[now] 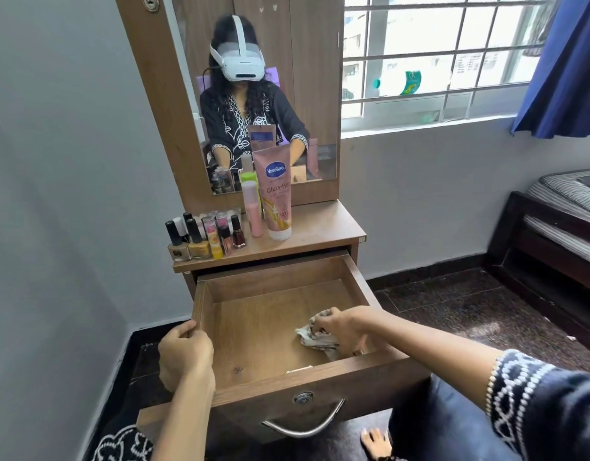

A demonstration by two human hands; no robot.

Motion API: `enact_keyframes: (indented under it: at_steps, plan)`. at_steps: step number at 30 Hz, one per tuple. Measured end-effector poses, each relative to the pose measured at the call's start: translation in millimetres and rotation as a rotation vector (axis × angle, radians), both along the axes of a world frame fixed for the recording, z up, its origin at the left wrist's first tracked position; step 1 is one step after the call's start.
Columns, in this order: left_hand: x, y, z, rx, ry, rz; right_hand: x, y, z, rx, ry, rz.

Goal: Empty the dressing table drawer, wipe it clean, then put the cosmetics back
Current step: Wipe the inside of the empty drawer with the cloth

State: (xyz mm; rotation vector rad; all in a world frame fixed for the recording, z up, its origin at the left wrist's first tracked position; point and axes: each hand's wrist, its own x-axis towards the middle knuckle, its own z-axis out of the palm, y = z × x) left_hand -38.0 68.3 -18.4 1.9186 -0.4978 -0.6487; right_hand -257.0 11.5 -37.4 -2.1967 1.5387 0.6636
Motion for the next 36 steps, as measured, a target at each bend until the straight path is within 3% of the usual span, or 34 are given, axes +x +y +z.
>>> enact_keyframes:
  at_steps: [6,10,15,20,24,27,31,36]
  plan:
    - [1,-1,-2,-0.001,-0.001,-0.003,11,-19,10,-0.203,-0.231,-0.163]
    - [-1,1,1,-0.006,-0.003,-0.005,23,-29,16,-0.265,-0.198,-0.195]
    - [1,-1,0,-0.010,-0.015,0.004,15,8,10,-0.051,-0.024,-0.057]
    - [0,-2,-2,-0.010,-0.007,0.007,6,13,2,-0.118,-0.140,-0.081]
    - [-1,-1,-1,-0.009,0.001,0.013,12,-12,9,-0.226,-0.219,-0.245]
    - [-2,1,1,-0.012,0.004,0.013,19,-14,14,-0.249,-0.143,-0.254]
    - [1,-1,0,-0.019,-0.008,0.012,22,9,16,-0.031,-0.010,-0.201]
    - [1,-1,-1,-0.008,-0.005,0.005,34,11,-1,-0.040,0.113,-0.160]
